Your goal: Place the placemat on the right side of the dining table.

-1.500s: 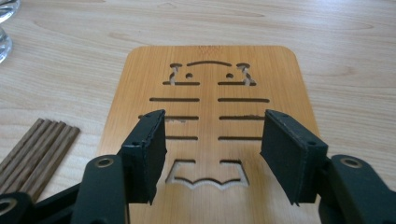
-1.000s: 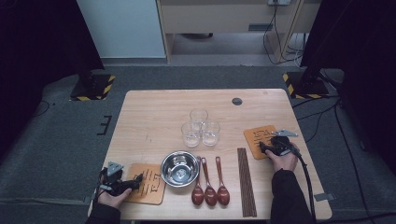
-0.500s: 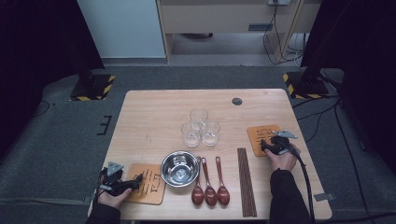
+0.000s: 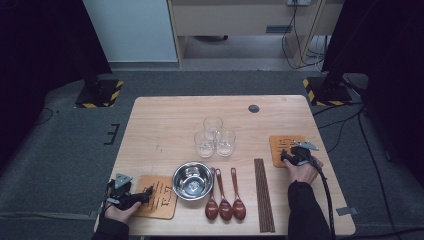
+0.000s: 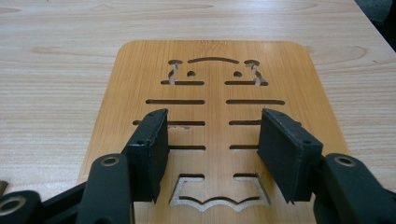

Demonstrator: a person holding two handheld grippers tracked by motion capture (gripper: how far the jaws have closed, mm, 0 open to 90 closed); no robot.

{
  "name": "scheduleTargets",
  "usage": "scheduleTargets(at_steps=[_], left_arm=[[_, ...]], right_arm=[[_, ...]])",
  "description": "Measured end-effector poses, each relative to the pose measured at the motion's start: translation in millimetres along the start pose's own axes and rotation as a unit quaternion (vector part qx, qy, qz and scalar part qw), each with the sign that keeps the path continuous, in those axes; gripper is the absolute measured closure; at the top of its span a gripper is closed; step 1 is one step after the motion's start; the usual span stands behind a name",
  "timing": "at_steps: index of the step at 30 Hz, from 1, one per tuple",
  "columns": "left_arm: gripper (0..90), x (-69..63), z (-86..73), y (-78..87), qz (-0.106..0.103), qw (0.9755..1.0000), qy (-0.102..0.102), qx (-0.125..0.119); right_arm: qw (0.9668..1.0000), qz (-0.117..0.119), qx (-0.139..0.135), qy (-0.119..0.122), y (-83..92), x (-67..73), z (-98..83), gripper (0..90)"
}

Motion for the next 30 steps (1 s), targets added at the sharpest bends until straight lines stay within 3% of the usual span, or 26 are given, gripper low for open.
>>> scheduleTargets(at_steps=[19,30], left_arm=[[4.9,0.0,0.0,0.0,0.0,1.0,0.0,0.0],[4.8,0.0,0.0,-0.1,0.0,1.0,0.0,0.0]], right_arm=[[1.0,0.004,0.005,-0.007,3.3,-3.9,6.0,40.2],[0.9966,0.078,-0.027,-0.009,23.3,-13.3,17.7,39.1]])
Point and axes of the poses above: each handheld gripper's, and its own axes: y roughly backward along the jaws, z roughly out of its top, x roughly to its left, the point moved 5 cm from there along -y, roughly forward along the jaws, and after that the axes turned 15 degrees about -z, right-handed, at the moved point
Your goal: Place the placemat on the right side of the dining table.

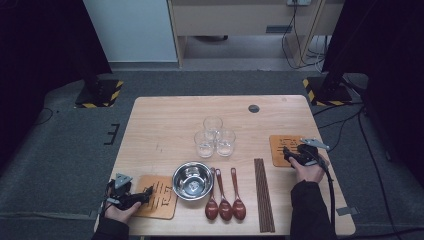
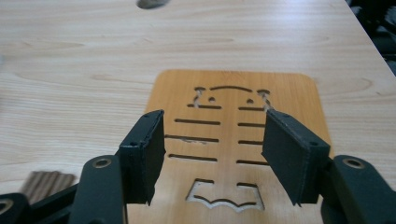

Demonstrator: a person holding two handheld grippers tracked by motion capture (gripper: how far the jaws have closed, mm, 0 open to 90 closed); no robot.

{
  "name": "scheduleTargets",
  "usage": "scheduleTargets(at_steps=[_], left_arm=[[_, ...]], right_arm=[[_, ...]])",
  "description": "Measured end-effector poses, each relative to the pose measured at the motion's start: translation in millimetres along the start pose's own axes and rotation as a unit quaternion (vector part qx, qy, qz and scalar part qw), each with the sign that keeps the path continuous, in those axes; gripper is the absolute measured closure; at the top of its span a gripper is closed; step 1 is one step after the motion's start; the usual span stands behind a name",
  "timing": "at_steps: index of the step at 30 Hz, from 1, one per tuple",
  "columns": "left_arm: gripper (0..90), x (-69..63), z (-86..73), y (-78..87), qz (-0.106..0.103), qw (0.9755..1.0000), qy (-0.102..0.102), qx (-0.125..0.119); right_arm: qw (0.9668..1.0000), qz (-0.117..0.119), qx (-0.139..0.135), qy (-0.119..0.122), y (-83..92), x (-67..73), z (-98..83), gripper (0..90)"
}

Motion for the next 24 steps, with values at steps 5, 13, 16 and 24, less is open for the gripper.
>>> scheduleTargets(at_steps=[5,13,16,24], left_arm=[[4.8,0.0,0.0,0.0,0.0,1.0,0.0,0.0],[4.8,0.1,0.0,0.0,-0.001,1.0,0.0,0.0],[4.8,0.1,0.0,0.0,-0.001,1.0,0.0,0.0],[4.7,0.1,0.1,-0.1,-0.001,1.0,0.0,0.0]], right_arm=[[0.999,0.04,-0.017,0.002,9.7,1.7,7.0,39.0],[0.9933,0.103,-0.048,0.021,25.7,12.8,18.7,39.3],[0.9897,0.13,-0.055,0.021,32.7,19.8,23.3,39.3],[0.9761,0.204,-0.068,0.032,52.7,41.4,33.5,42.9]])
Point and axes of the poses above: each handheld gripper's, and its own axes: y roughly backward along the jaws, z roughly out of its top, x roughly to its left, the point moved 5 cm from there along -y, roughly forward along the jaws, and after that the axes turned 15 degrees about -z, right-handed, at the moved point
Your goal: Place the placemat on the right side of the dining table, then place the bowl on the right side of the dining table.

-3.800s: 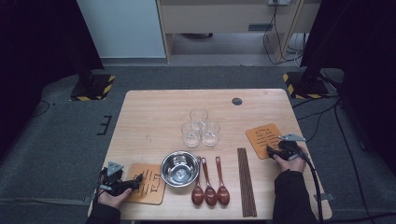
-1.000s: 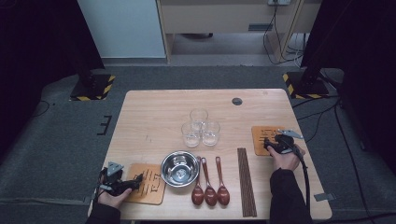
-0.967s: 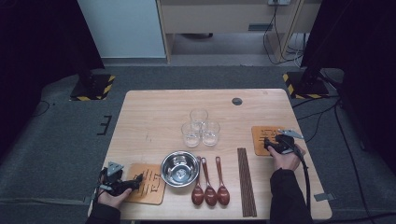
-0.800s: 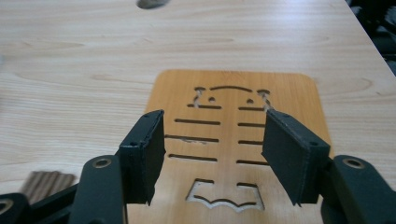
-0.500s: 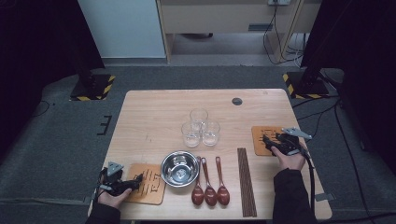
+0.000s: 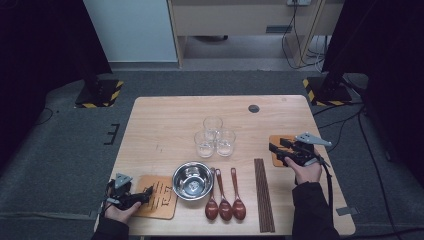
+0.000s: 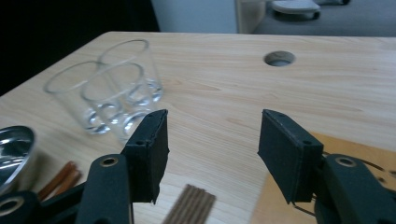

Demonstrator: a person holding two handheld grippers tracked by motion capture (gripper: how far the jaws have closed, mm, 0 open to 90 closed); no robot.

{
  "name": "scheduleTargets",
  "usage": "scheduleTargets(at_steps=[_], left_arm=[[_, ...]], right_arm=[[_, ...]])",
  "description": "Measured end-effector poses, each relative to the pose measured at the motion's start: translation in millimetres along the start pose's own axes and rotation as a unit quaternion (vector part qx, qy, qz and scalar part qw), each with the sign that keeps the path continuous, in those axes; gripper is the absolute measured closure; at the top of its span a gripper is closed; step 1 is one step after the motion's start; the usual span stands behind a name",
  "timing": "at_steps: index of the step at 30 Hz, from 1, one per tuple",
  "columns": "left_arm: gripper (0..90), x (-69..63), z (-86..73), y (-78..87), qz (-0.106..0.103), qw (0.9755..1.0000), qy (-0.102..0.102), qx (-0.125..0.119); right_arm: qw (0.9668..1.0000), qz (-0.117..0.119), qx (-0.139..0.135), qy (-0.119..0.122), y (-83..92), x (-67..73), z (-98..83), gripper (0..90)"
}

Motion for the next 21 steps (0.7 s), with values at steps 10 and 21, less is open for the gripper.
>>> scheduleTargets(at_steps=[10,21], left_arm=[[4.6,0.0,0.0,-0.1,0.0,1.0,0.0,0.0],[4.5,0.0,0.1,-0.1,0.0,1.0,0.0,0.001]], right_arm=[[0.9983,0.058,-0.008,0.005,7.9,33.2,12.6,42.1],[0.9947,0.102,-0.004,0.016,8.2,67.2,15.6,41.9]])
Point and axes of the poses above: each handheld gripper's, and its own axes: y roughly backward along the jaws, z roughly out of its top, x roughly to its left, the point moved 5 cm from there along -y, roughly forward along the jaws, and after that the axes turned 15 degrees about -z, right-handed, at the moved point
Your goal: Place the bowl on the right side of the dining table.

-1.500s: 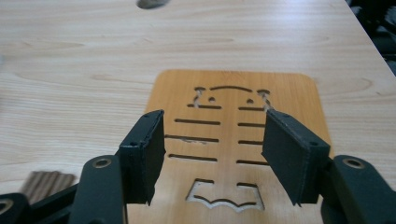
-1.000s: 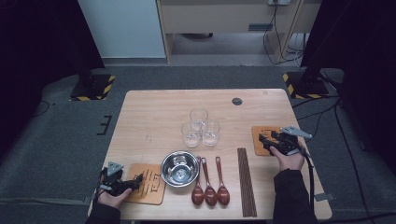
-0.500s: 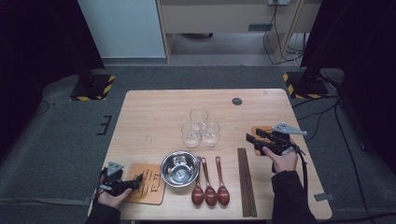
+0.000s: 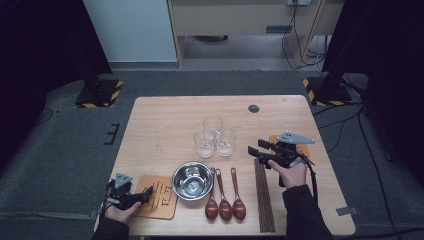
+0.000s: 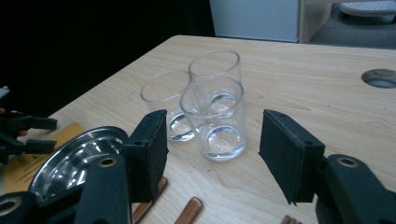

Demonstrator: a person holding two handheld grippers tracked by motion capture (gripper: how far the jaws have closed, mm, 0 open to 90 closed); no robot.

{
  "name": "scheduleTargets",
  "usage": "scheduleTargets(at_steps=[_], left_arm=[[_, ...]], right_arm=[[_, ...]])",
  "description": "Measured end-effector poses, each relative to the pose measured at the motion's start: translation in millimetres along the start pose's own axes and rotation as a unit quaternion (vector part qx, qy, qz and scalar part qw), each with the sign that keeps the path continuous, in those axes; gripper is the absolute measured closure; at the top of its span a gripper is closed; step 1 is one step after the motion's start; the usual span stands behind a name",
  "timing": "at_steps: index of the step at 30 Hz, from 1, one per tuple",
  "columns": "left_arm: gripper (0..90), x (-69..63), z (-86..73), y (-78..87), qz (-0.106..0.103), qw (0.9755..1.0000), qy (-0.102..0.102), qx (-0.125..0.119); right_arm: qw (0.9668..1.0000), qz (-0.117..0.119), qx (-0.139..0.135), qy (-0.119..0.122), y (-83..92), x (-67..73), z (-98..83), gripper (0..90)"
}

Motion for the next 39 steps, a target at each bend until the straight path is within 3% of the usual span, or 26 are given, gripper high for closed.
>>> scheduleTargets(at_steps=[10,25,39], left_arm=[[4.5,0.0,0.0,0.0,0.0,1.0,0.0,0.0],[4.4,0.0,0.0,0.0,0.0,1.0,0.0,0.0],[4.5,0.0,0.0,0.0,0.0,1.0,0.0,0.0]], right_arm=[[0.9997,0.022,0.002,0.014,-4.3,27.1,1.3,42.9],[0.9959,0.064,0.043,0.047,-24.9,77.1,-12.2,45.6],[0.9918,0.08,0.081,0.058,-45.8,100.9,-21.4,48.6]])
Point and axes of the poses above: each handheld gripper's, and its own axes: y roughly backward along the jaws, z roughly out of its top, x roughly to its left, the point moved 5 cm from there along -y, roughly forward along the jaws, and after that the axes turned 15 degrees about -z, right-handed, at the moved point
